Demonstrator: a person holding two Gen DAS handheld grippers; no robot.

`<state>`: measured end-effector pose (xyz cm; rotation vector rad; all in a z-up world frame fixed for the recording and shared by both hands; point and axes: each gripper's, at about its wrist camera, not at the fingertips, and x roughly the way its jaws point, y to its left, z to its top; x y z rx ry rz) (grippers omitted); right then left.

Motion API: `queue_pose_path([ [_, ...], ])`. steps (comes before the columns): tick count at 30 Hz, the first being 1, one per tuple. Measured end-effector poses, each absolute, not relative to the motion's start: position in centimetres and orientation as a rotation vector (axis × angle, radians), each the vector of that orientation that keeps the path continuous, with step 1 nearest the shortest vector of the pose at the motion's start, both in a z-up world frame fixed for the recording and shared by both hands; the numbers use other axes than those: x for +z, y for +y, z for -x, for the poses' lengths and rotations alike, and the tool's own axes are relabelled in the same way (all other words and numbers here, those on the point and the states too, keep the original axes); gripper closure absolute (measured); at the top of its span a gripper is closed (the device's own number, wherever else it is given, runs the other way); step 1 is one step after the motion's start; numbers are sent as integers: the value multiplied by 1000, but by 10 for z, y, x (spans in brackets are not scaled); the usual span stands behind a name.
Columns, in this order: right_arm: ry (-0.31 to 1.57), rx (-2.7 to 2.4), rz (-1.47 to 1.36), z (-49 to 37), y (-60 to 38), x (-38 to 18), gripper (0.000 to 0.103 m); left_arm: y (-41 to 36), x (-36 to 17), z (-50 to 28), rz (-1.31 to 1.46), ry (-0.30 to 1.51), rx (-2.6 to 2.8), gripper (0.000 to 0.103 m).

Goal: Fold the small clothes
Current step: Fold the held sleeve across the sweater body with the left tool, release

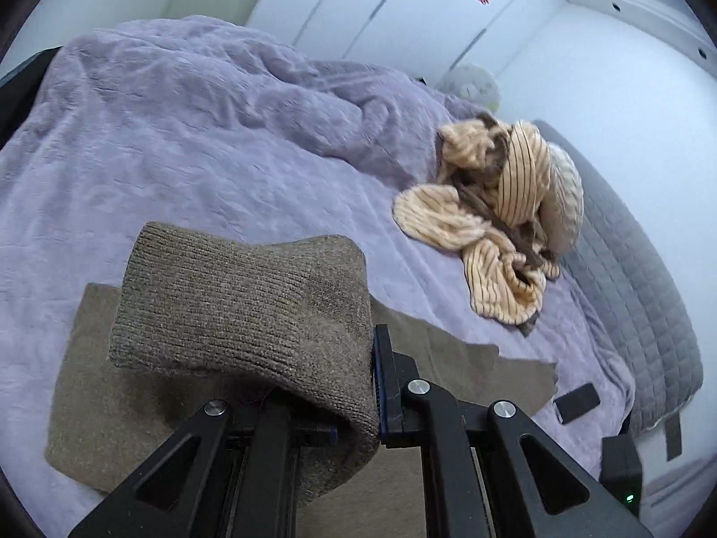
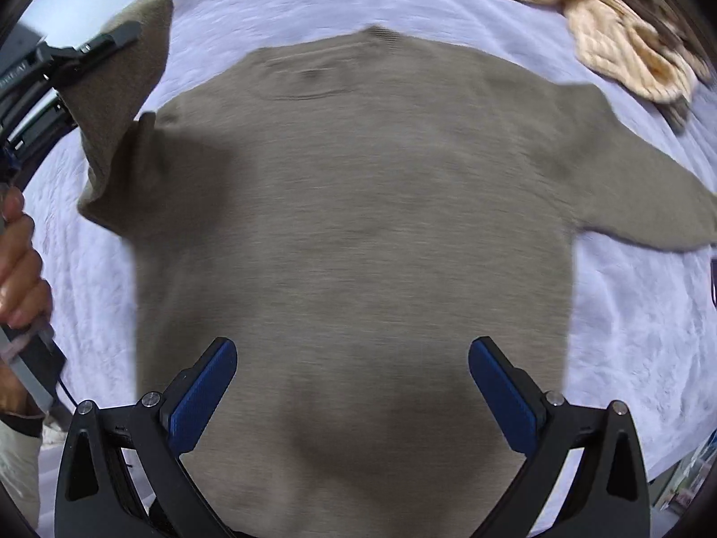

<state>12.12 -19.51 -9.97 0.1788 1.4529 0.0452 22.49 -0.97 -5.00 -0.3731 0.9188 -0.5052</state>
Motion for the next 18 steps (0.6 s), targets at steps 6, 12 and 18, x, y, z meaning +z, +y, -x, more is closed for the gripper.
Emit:
queue_pose_path([
  [6, 1469, -54, -220, -112, -269, -123, 0, -105, -121, -220, 231, 1096, -496, 91],
  [12, 1494, -88, -252, -108, -297, -149, 0, -124, -153, -212, 103, 1177, -398, 49],
  [18, 1454, -66, -278, -126, -295, -140, 0, -97, -106, -199, 54, 1092, -364, 11],
])
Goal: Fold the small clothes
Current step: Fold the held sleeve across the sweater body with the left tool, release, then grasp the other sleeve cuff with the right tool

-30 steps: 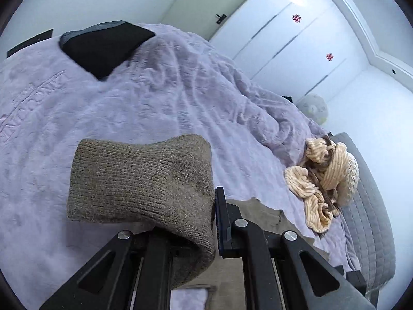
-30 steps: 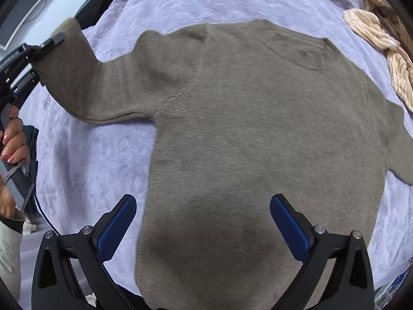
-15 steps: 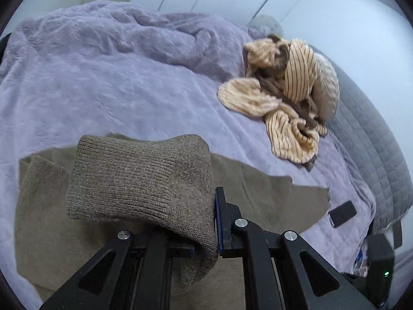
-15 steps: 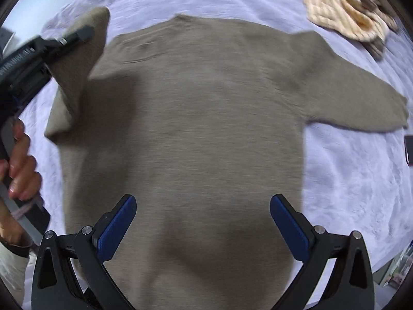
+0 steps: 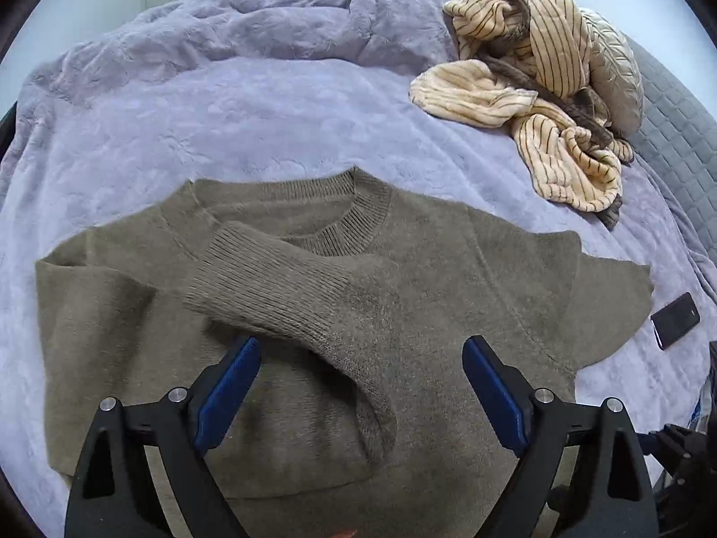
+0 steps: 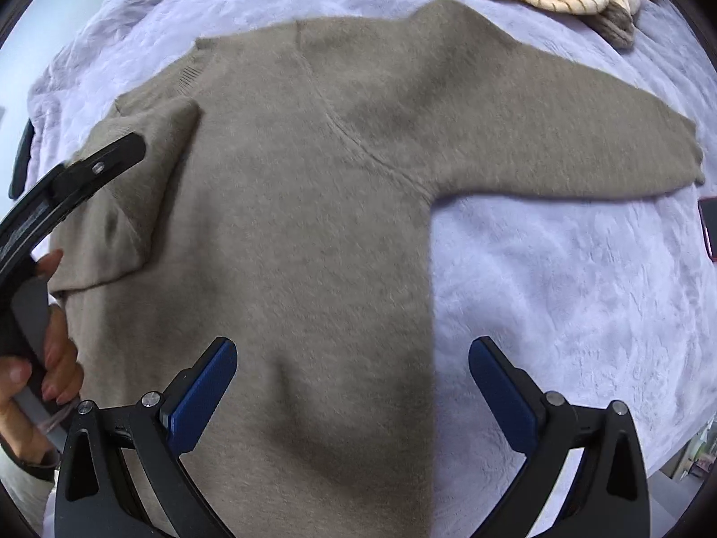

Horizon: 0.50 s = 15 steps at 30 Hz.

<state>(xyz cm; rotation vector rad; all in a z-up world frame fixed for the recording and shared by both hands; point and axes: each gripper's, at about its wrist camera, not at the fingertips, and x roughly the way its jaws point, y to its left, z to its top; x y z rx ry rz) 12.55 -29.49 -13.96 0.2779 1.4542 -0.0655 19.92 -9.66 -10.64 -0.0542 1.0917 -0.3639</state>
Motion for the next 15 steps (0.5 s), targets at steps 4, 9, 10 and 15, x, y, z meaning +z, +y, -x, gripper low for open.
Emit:
queue_pose_path([
  [4, 1403, 12, -243, -150, -271, -128, 0, -55, -84, -196, 69, 1090, -309, 11],
  [9, 1317, 132, -86, -194, -212, -115, 0, 14, -87, -191, 82, 1104, -95, 11],
  [10, 1297, 150, -34, -203, -198, -115, 0, 28, -90, -190, 84, 1111, -49, 11],
  [15, 1218, 195, 309, -234, -122, -124, 0, 74, -111, -185, 134, 1174, 93, 11],
])
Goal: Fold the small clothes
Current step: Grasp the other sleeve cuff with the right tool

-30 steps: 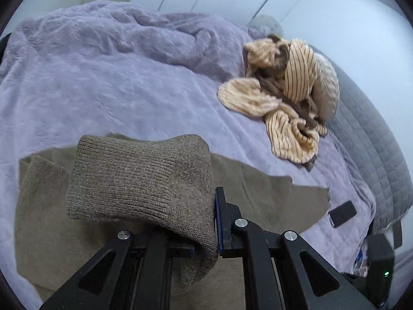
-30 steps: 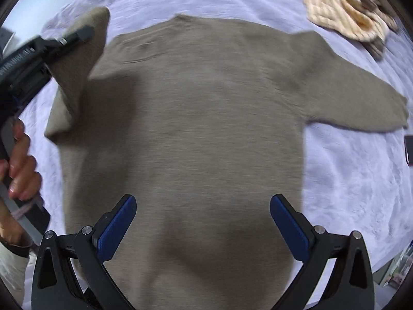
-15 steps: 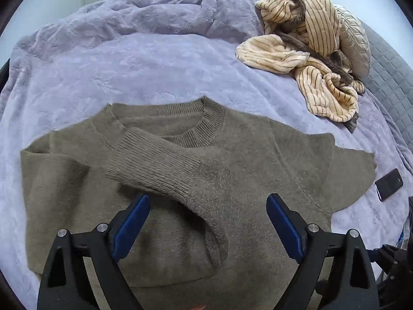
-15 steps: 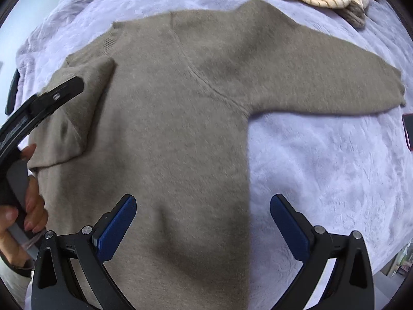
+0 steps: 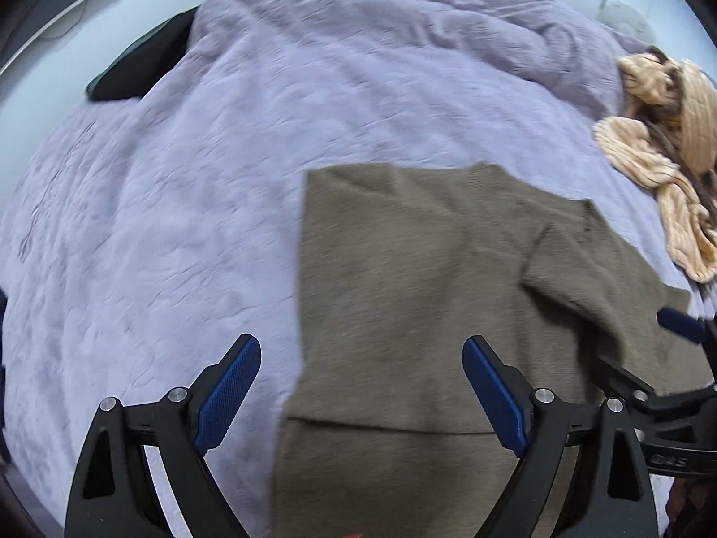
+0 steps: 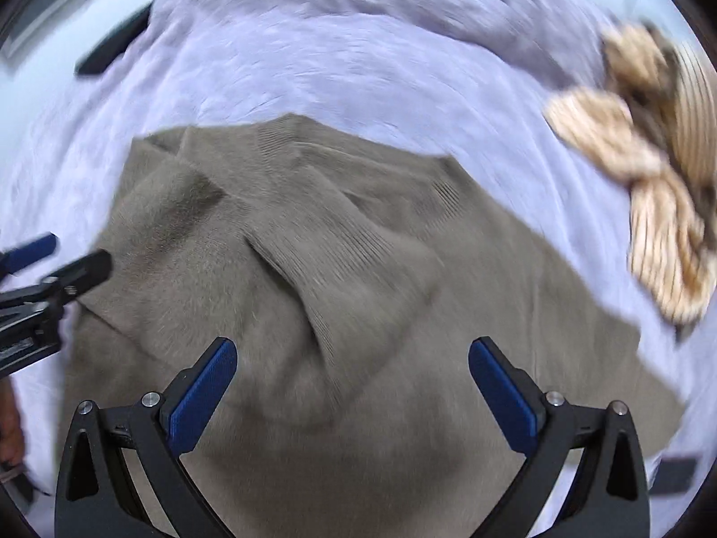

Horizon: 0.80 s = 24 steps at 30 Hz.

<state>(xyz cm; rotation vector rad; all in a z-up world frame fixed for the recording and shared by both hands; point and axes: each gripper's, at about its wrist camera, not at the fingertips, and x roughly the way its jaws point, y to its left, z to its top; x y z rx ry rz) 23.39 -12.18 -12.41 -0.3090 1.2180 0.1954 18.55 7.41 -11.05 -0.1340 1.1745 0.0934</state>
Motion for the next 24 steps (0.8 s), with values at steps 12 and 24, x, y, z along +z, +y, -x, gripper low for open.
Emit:
queue_pose_path([
  [12, 1334, -79, -25, -257, -244, -163, 33, 102, -117, -186, 120, 1171, 142, 11],
  [24, 1291, -8, -588, -258, -313, -183, 39, 95, -128, -230, 49, 1176, 144, 11],
])
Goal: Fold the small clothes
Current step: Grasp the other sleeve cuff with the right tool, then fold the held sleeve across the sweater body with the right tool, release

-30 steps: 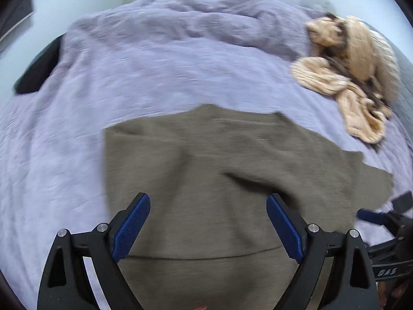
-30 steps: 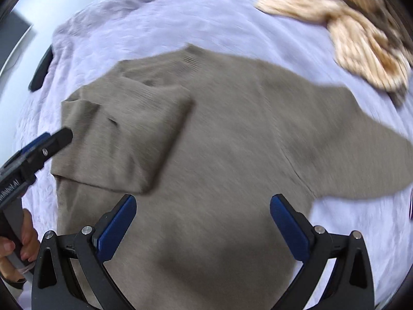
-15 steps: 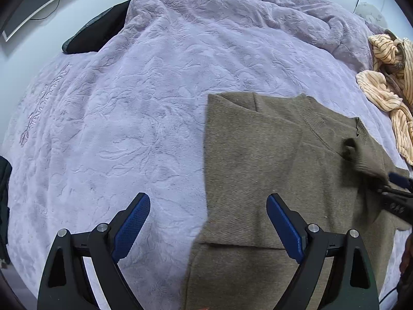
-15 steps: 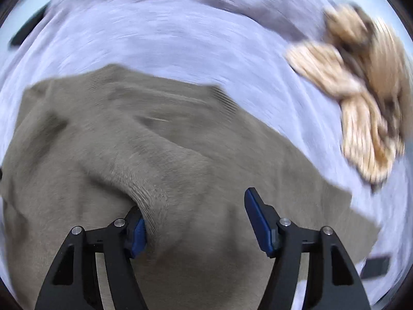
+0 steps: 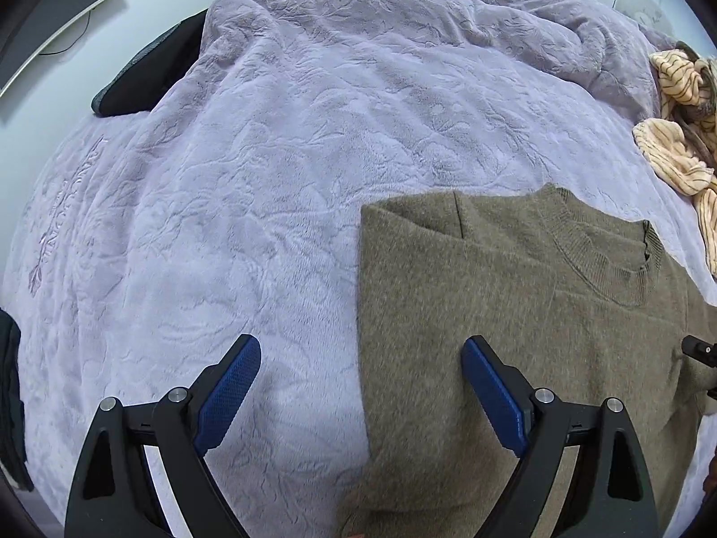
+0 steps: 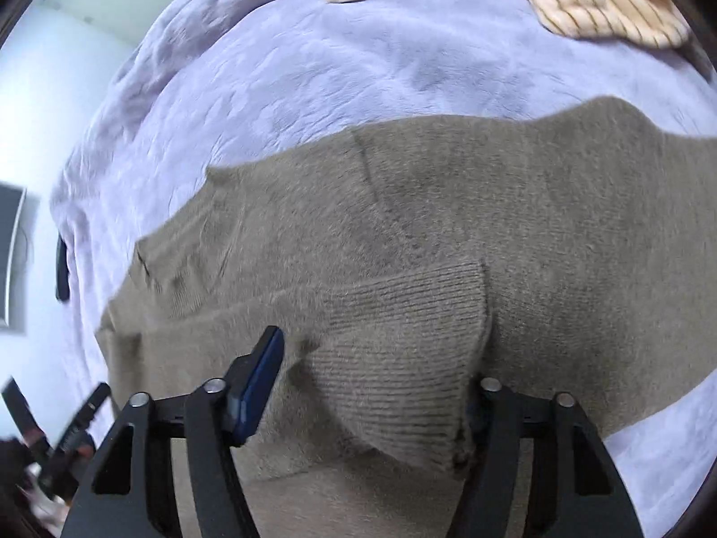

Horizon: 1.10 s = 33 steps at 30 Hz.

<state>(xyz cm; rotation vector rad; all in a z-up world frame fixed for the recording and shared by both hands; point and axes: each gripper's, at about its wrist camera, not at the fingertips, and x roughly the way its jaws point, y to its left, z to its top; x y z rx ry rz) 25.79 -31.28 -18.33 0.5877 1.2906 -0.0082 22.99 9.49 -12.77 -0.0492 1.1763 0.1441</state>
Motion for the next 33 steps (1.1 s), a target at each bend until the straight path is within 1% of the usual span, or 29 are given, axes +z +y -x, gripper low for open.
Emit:
queue_pose_path([
  [6, 1285, -23, -764, -235, -332, -188, 39, 87, -137, -240, 9, 1193, 153, 11],
  [8, 1275, -26, -815, -230, -332, -192, 41, 84, -142, -241, 0, 1204, 153, 11],
  [9, 1275, -28, -818, -230, -331, -194, 58, 82, -144, -242, -9, 1209, 159, 11],
  [10, 1279, -25, -812, -238, -327, -193, 92, 81, -146, -241, -15, 1212, 164, 11],
  [11, 1289, -6, -802, -243, -323, -192, 97, 80, -146, -242, -16, 1211, 170, 11],
  [14, 1244, 63, -711, -254, -316, -165, 97, 81, -143, -242, -19, 1193, 188, 11],
  [16, 1163, 151, -600, -267, -306, -130, 97, 83, -141, -244, -28, 1175, 208, 11],
  [19, 1098, 197, -478, -281, -298, -101, 97, 86, -143, -247, -44, 1173, 243, 11],
  [22, 1117, 150, -410, -287, -311, -108, 97, 93, -151, -251, -74, 1178, 297, 11],
  [25, 1233, 94, -424, -286, -336, -152, 96, 101, -159, -253, -56, 1187, 310, 11],
  [27, 1325, 67, -447, -282, -346, -185, 91, 103, -161, -254, -68, 1184, 310, 11],
  [29, 1302, 70, -496, -274, -354, -190, 86, 106, -161, -255, -79, 1183, 300, 11],
  [31, 1301, 58, -519, -270, -358, -185, 71, 109, -159, -256, -88, 1186, 297, 11],
  [32, 1310, 51, -511, -268, -360, -181, 69, 111, -156, -255, -92, 1191, 294, 11],
  [33, 1314, 43, -500, -266, -361, -178, 63, 112, -152, -254, -88, 1195, 287, 11],
])
